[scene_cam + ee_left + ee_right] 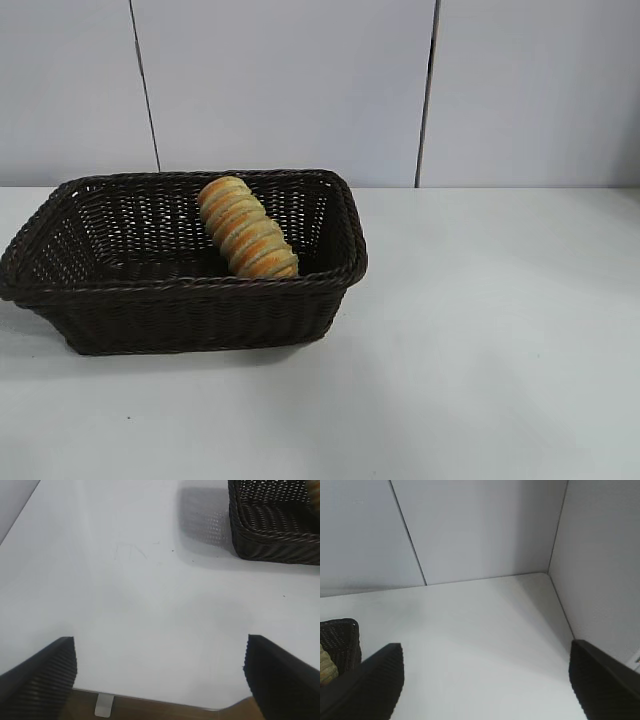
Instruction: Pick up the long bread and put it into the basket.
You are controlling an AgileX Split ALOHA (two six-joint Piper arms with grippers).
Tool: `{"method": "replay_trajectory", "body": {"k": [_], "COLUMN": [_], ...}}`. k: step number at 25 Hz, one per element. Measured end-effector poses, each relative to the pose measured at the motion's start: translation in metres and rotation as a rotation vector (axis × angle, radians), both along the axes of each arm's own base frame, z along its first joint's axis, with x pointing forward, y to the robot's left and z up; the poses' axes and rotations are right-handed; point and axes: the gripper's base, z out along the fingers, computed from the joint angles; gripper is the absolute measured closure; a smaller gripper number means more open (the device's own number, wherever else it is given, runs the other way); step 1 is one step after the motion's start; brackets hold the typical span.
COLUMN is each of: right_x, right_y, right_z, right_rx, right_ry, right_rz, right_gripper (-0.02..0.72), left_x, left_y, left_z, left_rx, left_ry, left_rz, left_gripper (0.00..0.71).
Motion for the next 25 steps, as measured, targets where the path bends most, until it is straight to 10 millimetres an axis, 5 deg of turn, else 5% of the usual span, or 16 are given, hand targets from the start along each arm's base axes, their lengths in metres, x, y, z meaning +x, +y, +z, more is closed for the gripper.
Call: {"method": "replay_trajectory", "body": {"k": [16,25], "right_x": [0.051,0.052], "right_y": [0.001,0.001], "right_z": [-0.102,-0.104], "right_rx": [0.055,0.056], "right_ry": [0.336,0.343], "right_rz": [0.008,0.01], "right_gripper": [0.081,0.081], "left_x": [0.0,0.0], "left_y": [0.0,0.0], "left_z": [0.0,0.0], "left_rx": [0.0,0.0], "left_ry": [0.0,0.0], "left_rz": [0.0,0.0], "left_gripper": [0.053,0.053]}}
